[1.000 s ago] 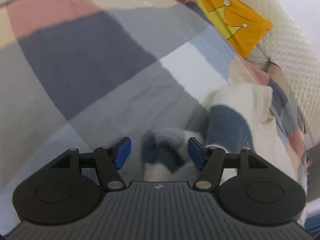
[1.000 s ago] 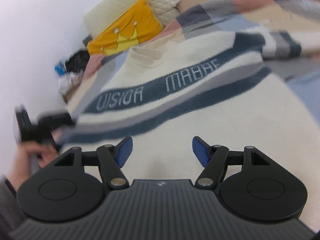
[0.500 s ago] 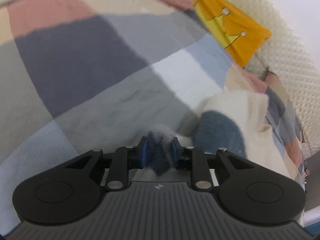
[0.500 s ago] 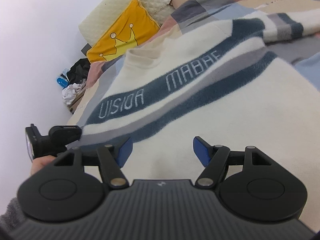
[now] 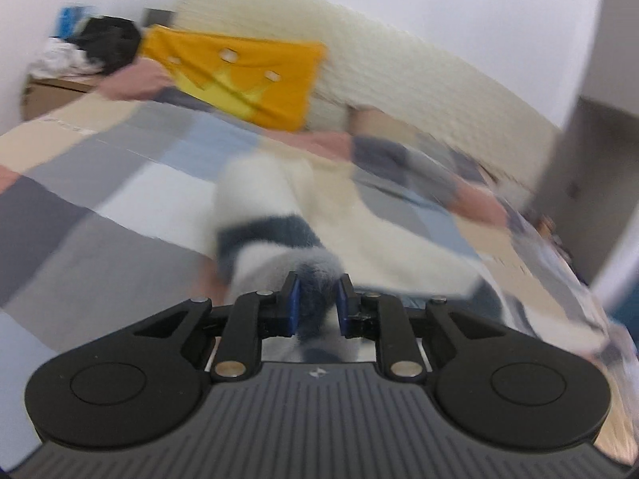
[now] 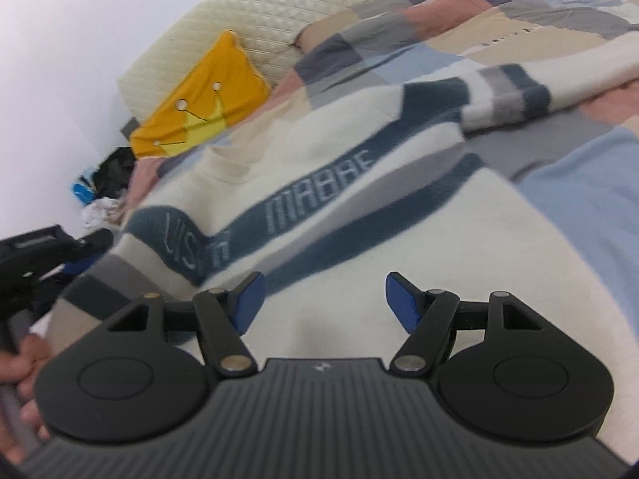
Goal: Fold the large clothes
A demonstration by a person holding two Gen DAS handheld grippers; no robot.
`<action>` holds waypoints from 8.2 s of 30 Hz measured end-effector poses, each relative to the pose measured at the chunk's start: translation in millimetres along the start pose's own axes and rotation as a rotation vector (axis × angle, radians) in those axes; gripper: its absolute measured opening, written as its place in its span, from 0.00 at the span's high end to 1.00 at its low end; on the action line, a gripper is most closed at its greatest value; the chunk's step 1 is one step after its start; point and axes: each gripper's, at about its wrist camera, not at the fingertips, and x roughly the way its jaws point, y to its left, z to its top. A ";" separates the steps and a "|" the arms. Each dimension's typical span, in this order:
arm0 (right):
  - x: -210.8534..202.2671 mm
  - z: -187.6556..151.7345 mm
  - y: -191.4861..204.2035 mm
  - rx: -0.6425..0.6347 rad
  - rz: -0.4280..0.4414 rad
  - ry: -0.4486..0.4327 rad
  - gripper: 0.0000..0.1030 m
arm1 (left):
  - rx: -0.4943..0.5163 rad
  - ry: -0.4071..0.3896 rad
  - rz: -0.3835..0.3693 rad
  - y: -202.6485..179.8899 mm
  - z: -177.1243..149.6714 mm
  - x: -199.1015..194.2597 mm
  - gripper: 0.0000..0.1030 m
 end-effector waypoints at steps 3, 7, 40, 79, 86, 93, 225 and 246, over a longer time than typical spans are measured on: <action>-0.5 2.3 -5.1 0.008 -0.029 -0.015 0.32 | 0.037 0.062 -0.058 -23.8 -21.3 3.6 0.80; -3.0 6.5 -13.4 0.038 -0.044 -0.034 0.32 | 0.078 0.173 -0.104 -47.9 -56.1 17.9 0.81; -12.6 -5.2 0.0 -0.062 -0.041 0.017 0.32 | -0.396 0.159 0.101 66.3 -57.8 -143.0 0.43; -20.0 -21.7 17.9 -0.199 -0.037 0.054 0.32 | -0.154 0.044 0.660 146.9 32.6 -124.2 0.85; -12.3 -22.2 26.3 -0.224 -0.030 0.058 0.32 | -0.034 0.017 0.872 231.7 110.7 -104.3 0.86; 4.9 -25.6 42.3 -0.246 -0.027 0.083 0.32 | 0.034 0.008 0.914 312.2 187.2 -80.1 0.86; 27.2 -43.0 69.5 -0.290 -0.112 0.118 0.32 | -0.017 0.554 0.464 396.2 98.3 -56.1 0.87; 18.2 -41.8 68.9 -0.296 -0.116 0.100 0.34 | -0.160 0.408 0.611 405.7 86.1 -129.3 0.88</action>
